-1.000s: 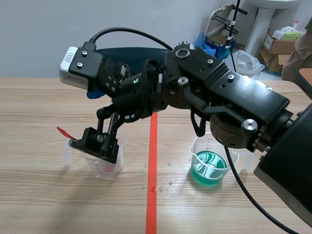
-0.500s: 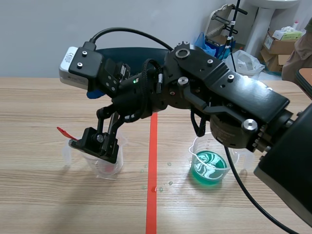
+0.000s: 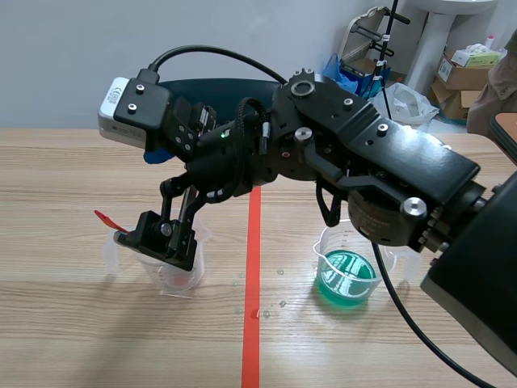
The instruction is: Do the redox reaction experiment
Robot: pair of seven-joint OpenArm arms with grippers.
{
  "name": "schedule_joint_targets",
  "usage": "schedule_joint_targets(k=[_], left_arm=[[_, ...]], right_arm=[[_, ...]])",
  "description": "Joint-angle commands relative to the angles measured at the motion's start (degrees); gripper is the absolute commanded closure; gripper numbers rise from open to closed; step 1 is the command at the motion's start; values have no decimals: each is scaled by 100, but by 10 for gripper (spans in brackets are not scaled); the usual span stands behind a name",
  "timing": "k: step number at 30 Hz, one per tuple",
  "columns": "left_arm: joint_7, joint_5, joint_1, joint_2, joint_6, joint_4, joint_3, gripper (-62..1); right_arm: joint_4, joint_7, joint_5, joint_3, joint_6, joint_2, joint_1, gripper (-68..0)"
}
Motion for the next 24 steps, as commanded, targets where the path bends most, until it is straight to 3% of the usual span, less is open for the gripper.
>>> schedule_joint_targets(k=[1,7,24], left_arm=[[-68,-44,7,44,26,31,15,-623],[-70,-192,7,44,26,31,15,-623],[-68,-190,7,44,26,31,15,-623]], right_arm=[[63,46,42,0,33,-31,116,-679],[63,46,42,0,33,-31,116,-679],[63,46,42,0,33,-31,116,-679]])
